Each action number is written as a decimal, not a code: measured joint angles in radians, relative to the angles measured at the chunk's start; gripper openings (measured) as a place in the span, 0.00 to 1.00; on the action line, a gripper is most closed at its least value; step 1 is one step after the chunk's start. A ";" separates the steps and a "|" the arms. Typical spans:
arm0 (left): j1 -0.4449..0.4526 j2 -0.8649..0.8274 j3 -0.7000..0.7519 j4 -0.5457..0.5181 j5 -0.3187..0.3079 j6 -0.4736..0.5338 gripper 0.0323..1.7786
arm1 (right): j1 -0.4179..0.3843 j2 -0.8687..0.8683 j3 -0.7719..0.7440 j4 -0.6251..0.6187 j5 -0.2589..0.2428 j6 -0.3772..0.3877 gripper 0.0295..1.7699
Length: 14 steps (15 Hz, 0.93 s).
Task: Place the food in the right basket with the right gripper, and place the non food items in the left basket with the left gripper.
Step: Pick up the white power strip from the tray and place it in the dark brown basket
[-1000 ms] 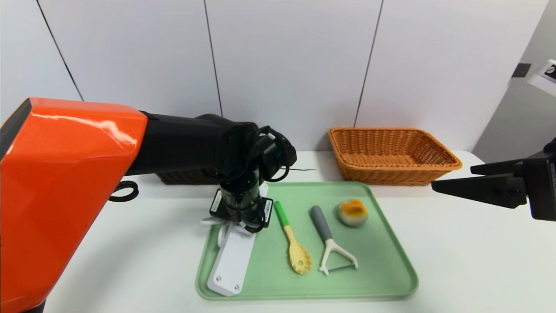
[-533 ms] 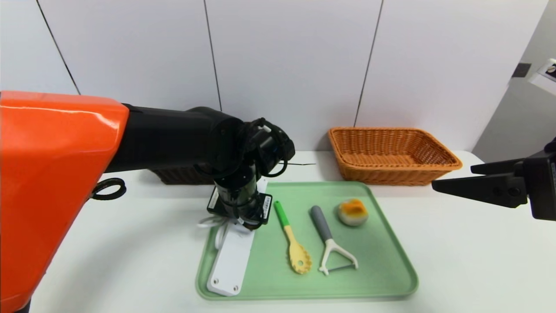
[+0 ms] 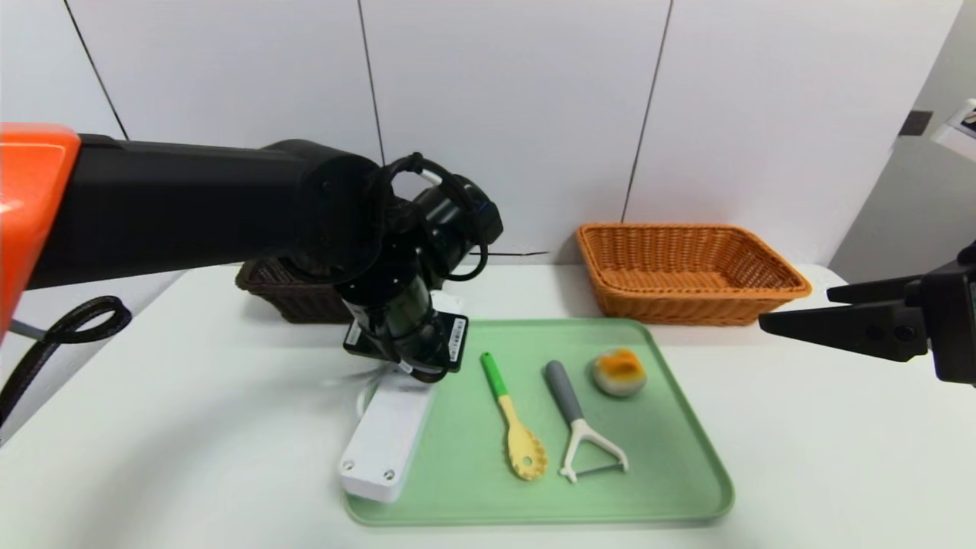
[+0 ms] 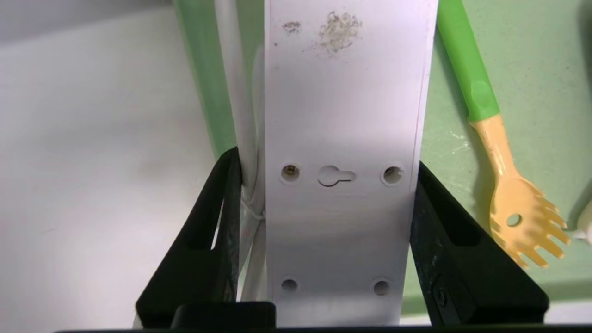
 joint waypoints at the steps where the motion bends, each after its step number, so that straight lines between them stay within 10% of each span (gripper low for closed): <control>1: 0.000 -0.013 0.000 0.004 0.000 0.001 0.55 | 0.000 0.000 0.000 0.000 0.000 0.000 0.96; 14: -0.019 -0.117 -0.007 0.025 -0.008 0.038 0.53 | 0.000 -0.003 0.000 0.001 -0.001 0.000 0.96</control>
